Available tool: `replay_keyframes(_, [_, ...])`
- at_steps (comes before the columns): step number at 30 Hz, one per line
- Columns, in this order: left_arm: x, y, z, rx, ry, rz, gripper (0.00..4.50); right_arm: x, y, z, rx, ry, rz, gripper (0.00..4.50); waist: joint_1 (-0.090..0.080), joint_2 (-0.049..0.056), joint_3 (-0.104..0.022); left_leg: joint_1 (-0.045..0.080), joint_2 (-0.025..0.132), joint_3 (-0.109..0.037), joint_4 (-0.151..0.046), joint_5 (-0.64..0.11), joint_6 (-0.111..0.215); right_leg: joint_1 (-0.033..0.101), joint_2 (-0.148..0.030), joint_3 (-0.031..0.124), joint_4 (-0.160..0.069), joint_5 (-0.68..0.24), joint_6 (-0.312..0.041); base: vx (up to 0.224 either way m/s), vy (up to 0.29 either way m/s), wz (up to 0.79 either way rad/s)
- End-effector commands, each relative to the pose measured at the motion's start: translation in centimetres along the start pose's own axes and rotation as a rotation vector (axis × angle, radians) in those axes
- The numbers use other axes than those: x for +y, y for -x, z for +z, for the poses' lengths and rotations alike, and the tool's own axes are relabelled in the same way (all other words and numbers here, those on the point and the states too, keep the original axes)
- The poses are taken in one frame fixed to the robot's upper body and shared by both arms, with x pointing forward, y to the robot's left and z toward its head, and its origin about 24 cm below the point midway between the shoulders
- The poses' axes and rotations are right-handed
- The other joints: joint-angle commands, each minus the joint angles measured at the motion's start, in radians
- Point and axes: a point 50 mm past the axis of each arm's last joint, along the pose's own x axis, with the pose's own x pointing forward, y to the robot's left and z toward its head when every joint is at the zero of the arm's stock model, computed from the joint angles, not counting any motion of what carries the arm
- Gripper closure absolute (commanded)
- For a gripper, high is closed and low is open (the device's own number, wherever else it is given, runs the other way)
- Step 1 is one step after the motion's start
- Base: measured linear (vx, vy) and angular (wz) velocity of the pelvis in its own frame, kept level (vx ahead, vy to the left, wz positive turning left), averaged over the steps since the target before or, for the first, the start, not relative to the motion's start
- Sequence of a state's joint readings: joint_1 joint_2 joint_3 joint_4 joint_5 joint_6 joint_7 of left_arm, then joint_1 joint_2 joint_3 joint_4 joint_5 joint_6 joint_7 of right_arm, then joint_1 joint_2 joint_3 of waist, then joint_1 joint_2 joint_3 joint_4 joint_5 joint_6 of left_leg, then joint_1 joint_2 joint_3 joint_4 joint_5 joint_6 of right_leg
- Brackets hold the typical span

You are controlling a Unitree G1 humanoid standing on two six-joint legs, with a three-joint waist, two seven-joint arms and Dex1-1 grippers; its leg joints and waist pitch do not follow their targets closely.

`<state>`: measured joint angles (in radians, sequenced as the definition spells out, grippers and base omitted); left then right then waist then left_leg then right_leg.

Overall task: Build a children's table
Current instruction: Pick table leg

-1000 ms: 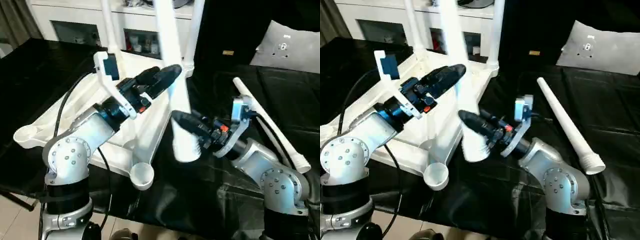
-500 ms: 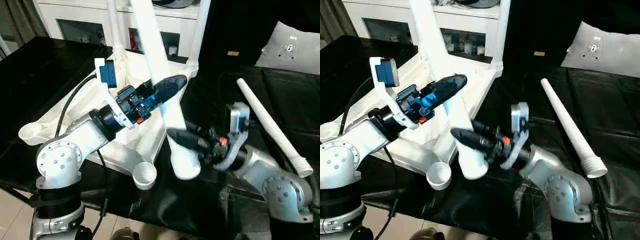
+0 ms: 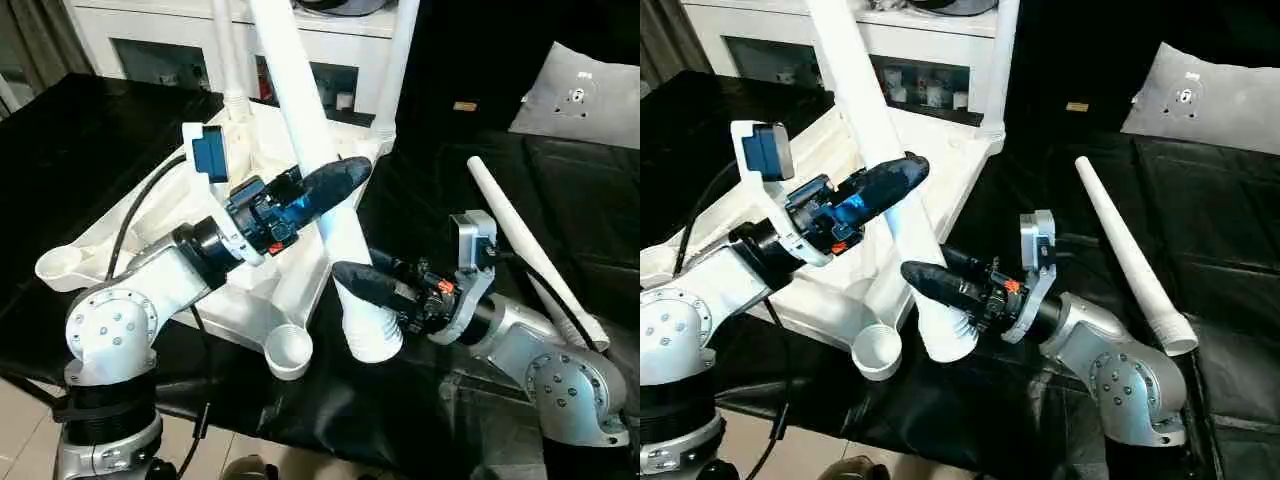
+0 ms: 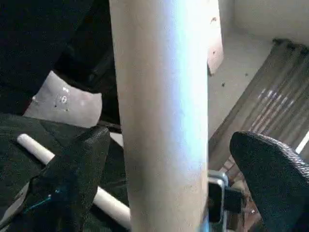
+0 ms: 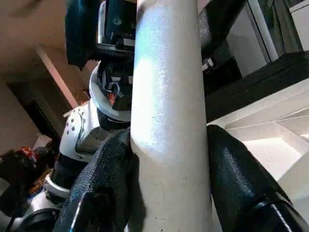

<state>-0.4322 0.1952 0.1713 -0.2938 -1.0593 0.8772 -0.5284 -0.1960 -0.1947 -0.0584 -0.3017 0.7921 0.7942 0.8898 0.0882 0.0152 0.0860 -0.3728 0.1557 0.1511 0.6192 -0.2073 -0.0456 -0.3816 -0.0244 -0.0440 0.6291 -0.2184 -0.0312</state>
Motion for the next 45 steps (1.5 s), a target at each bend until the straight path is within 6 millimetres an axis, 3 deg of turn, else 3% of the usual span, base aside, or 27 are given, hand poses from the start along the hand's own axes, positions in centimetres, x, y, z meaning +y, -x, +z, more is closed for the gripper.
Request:
replay_keyframes(1, [-0.4, -0.1, 0.1, 0.018, -0.106, -0.01, 0.34, 0.2, 0.0, 0.0, 0.001, 0.028, 0.01, 2.62, -0.003, 0.003, -0.063, 0.007, 0.068, -0.024, -0.08, -0.096, 0.013, 0.041, -0.112, 0.062, -0.097, -0.265, -0.115, 0.0, 0.0, 0.0])
replay_keyframes(5, [-0.3, 0.6, -0.8, 0.135, -0.269, -0.036, 0.34, 0.0, 0.2, -0.5, 0.011, 0.075, -0.042, 2.62, -0.005, 0.003, -0.065, 0.008, 0.07, -0.023, -0.083, -0.078, 0.012, 0.042, -0.112, 0.063, -0.093, -0.223, -0.106, 0.0, 0.0, 0.0])
replay_keyframes(7, [-0.2, 1.3, -1.6, 0.22, -0.318, -0.062, 0.34, -0.2, 0.3, -0.8, 0.002, 0.111, -0.073, 2.62, -0.003, 0.009, -0.066, 0.008, 0.07, -0.025, -0.085, -0.077, 0.015, 0.039, -0.114, 0.064, -0.094, -0.217, -0.099, 0.0, 0.0, 0.0])
replay_keyframes(12, [0.2, 1.9, -2.3, 0.259, -0.379, -0.079, 0.43, -0.3, 0.8, -2.4, 0.058, 0.168, -0.103, 2.62, -0.006, 0.013, -0.067, 0.009, 0.072, -0.022, -0.084, -0.075, 0.011, 0.044, -0.113, 0.061, -0.085, -0.121, -0.148, 0.0, 0.0, 0.0])
replay_keyframes(14, [0.3, 1.9, -2.4, 0.257, -0.38, -0.081, 0.75, -0.3, 0.9, -2.7, 0.049, 0.186, -0.095, 2.62, -0.008, 0.015, -0.065, 0.01, 0.073, -0.022, -0.085, -0.097, 0.012, 0.044, -0.115, 0.062, -0.086, -0.132, -0.161, 0.0, 0.0, 0.0])
replay_keyframes(16, [0.4, 2.0, -2.7, 0.259, -0.387, -0.087, 0.77, -0.3, 1.0, -3.1, 0.054, 0.192, -0.091, 2.62, -0.008, 0.013, -0.062, 0.008, 0.073, -0.022, -0.088, -0.12, 0.014, 0.046, -0.116, 0.062, -0.089, -0.161, -0.17, 0.0, 0.0, 0.0])
replay_keyframes(20, [0.5, 2.1, -2.9, 0.25, -0.402, -0.098, 1.21, -0.3, 1.0, -3.6, 0.058, 0.198, -0.088, 2.62, -0.01, 0.013, -0.059, 0.01, 0.074, -0.023, -0.09, -0.141, 0.015, 0.044, -0.117, 0.064, -0.094, -0.21, -0.165, 0.0, 0.0, 0.0])
replay_keyframes(23, [0.5, 2.2, -2.9, 0.252, -0.41, -0.102, 1.25, -0.4, 1.0, -3.8, 0.056, 0.2, -0.087, 2.62, -0.01, 0.013, -0.06, 0.01, 0.074, -0.023, -0.089, -0.131, 0.02, 0.043, -0.115, 0.064, -0.091, -0.186, -0.171, 0.0, 0.0, 0.0])
replay_keyframes(25, [0.6, 2.3, -3.0, 0.261, -0.414, -0.103, 1.6, -0.4, 1.0, -3.9, 0.054, 0.203, -0.086, 2.62, -0.011, 0.013, -0.061, 0.011, 0.075, -0.023, -0.089, -0.13, 0.023, 0.043, -0.115, 0.063, -0.09, -0.176, -0.177, 0.0, 0.0, 0.0])
replay_keyframes(30, [0.7, 2.6, -3.1, 0.262, -0.415, -0.098, 1.93, -0.4, 1.1, -3.9, 0.046, 0.206, -0.085, 2.62, -0.011, 0.014, -0.061, 0.01, 0.075, -0.023, -0.088, -0.128, 0.026, 0.044, -0.116, 0.063, -0.087, -0.153, -0.19, 0.0, 0.0, 0.0])
replay_keyframes(45, [0.8, 2.3, -2.9, 0.205, -0.382, -0.088, 2.26, -0.7, 1.0, -3.5, 0.029, 0.219, -0.089, 2.63, -0.01, 0.013, -0.064, 0.01, 0.075, -0.022, -0.086, -0.12, 0.03, 0.046, -0.116, 0.063, -0.085, -0.144, -0.197, 0.0, 0.0, 0.0])
